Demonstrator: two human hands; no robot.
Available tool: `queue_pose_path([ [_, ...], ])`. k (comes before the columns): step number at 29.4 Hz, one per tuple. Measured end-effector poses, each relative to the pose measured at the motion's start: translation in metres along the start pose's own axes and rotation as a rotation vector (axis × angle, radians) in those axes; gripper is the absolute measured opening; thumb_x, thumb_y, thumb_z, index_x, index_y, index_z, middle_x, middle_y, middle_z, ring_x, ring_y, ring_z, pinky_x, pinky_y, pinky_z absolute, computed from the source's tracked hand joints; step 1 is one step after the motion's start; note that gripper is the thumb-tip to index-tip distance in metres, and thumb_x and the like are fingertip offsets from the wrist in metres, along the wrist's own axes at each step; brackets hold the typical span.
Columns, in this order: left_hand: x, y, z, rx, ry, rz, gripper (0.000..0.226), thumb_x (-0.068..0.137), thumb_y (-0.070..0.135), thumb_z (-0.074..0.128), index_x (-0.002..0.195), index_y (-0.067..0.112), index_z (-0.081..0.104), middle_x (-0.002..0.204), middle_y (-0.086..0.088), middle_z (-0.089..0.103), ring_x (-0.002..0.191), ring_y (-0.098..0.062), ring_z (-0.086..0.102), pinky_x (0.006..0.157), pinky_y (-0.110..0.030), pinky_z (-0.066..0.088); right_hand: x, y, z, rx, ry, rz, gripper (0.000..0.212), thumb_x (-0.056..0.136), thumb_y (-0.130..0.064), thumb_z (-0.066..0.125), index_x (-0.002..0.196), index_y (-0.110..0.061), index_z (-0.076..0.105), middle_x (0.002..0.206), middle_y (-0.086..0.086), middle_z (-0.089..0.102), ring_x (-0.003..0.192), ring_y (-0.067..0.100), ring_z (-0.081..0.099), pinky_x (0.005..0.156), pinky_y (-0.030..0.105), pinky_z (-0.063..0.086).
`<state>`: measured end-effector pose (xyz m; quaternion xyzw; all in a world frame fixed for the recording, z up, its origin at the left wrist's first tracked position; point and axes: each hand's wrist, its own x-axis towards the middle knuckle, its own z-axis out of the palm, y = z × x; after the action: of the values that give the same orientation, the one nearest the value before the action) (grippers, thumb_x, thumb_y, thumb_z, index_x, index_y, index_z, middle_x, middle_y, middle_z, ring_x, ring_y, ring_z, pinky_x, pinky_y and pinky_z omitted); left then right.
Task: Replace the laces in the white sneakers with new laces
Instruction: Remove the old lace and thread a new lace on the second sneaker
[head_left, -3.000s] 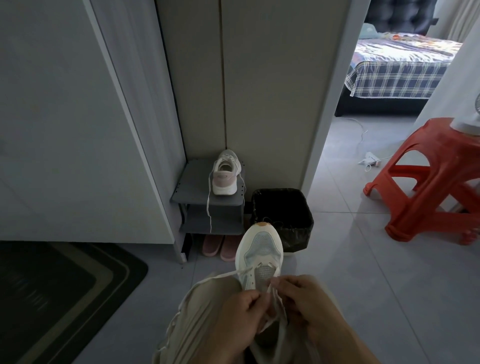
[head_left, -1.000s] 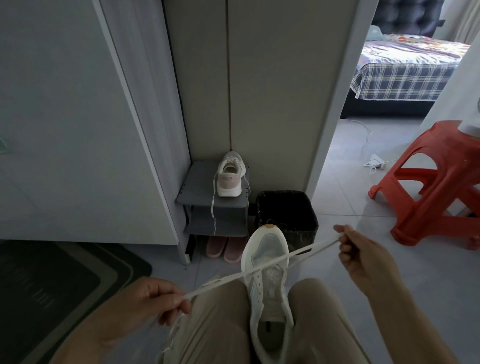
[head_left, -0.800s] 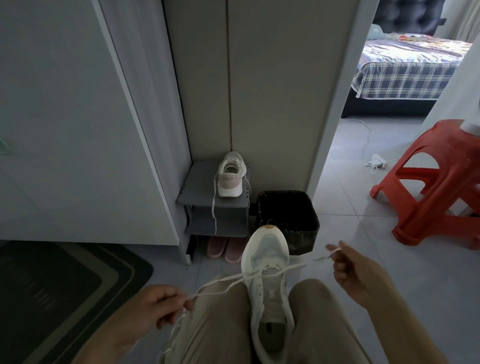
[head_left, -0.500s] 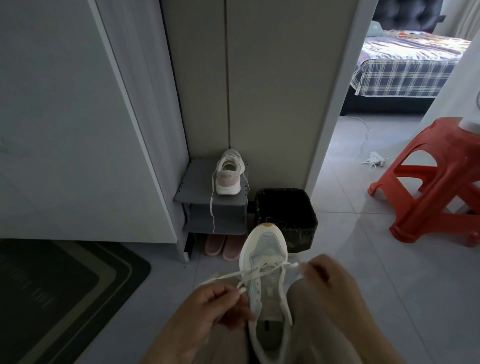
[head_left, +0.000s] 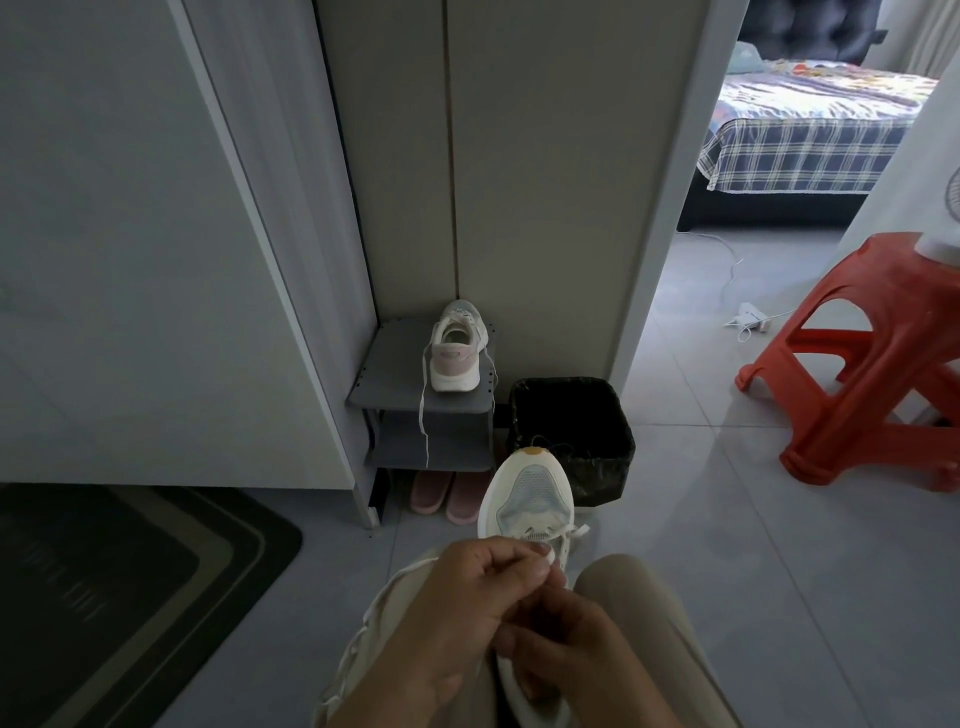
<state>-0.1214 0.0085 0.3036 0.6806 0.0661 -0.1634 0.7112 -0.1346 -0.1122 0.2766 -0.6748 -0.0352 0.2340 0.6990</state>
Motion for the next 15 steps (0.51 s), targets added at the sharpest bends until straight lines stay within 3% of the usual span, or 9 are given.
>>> queue_pose_path([
  [2, -0.001, -0.001, 0.001, 0.012, -0.001, -0.008, 0.012, 0.087, 0.010, 0.060, 0.090, 0.012, 0.072, 0.092, 0.001, 0.074, 0.090, -0.026, 0.068, 0.084, -0.037, 0.048, 0.001, 0.001, 0.001, 0.092, 0.009, -0.005, 0.018, 0.073, -0.008, 0.068, 0.088, -0.003, 0.060, 0.053, -0.002, 0.059, 0.044, 0.004, 0.051, 0.045, 0.016, 0.040],
  [3, -0.001, -0.002, 0.001, 0.022, -0.005, -0.010, 0.012, 0.087, 0.011, 0.060, 0.090, 0.012, 0.072, 0.093, 0.003, 0.073, 0.092, -0.023, 0.067, 0.085, -0.036, 0.049, 0.002, 0.001, 0.000, 0.098, 0.011, -0.005, 0.010, 0.076, -0.003, 0.066, 0.085, -0.003, 0.060, 0.052, -0.003, 0.059, 0.044, 0.003, 0.052, 0.046, 0.015, 0.040],
  [6, 0.005, -0.001, 0.000, 0.106, -0.028, 0.018, 0.015, 0.089, 0.017, 0.058, 0.091, 0.014, 0.073, 0.093, 0.007, 0.073, 0.093, -0.009, 0.066, 0.078, -0.016, 0.050, 0.001, 0.007, -0.002, 0.086, -0.035, 0.028, 0.008, 0.082, 0.001, 0.063, 0.076, -0.002, 0.059, 0.055, -0.001, 0.058, 0.046, 0.007, 0.052, 0.048, 0.017, 0.042],
  [9, 0.021, 0.010, 0.004, 0.360, -0.038, 0.132, 0.016, 0.089, 0.025, 0.058, 0.089, 0.024, 0.074, 0.093, 0.012, 0.071, 0.090, 0.003, 0.062, 0.071, -0.003, 0.042, 0.003, 0.007, -0.004, 0.139, -0.048, 0.074, 0.010, 0.080, -0.004, 0.066, 0.079, 0.002, 0.057, 0.058, 0.007, 0.061, 0.047, 0.012, 0.055, 0.048, 0.020, 0.044],
  [12, 0.040, 0.028, 0.018, 0.546, -0.166, 0.201, 0.017, 0.089, 0.030, 0.058, 0.092, 0.024, 0.074, 0.088, 0.014, 0.068, 0.082, 0.008, 0.058, 0.068, -0.003, 0.038, 0.010, 0.003, -0.009, 0.183, -0.011, 0.089, 0.020, 0.073, -0.009, 0.069, 0.084, 0.002, 0.058, 0.064, 0.009, 0.066, 0.054, 0.017, 0.060, 0.053, 0.024, 0.048],
  [15, 0.059, 0.045, 0.029, 0.626, -0.279, 0.227, 0.021, 0.089, 0.033, 0.057, 0.094, 0.020, 0.073, 0.081, 0.013, 0.066, 0.071, 0.008, 0.058, 0.069, -0.012, 0.043, 0.018, -0.002, -0.018, 0.152, 0.086, 0.089, 0.006, 0.081, 0.002, 0.063, 0.085, -0.003, 0.063, 0.068, 0.007, 0.069, 0.061, 0.016, 0.065, 0.060, 0.025, 0.052],
])
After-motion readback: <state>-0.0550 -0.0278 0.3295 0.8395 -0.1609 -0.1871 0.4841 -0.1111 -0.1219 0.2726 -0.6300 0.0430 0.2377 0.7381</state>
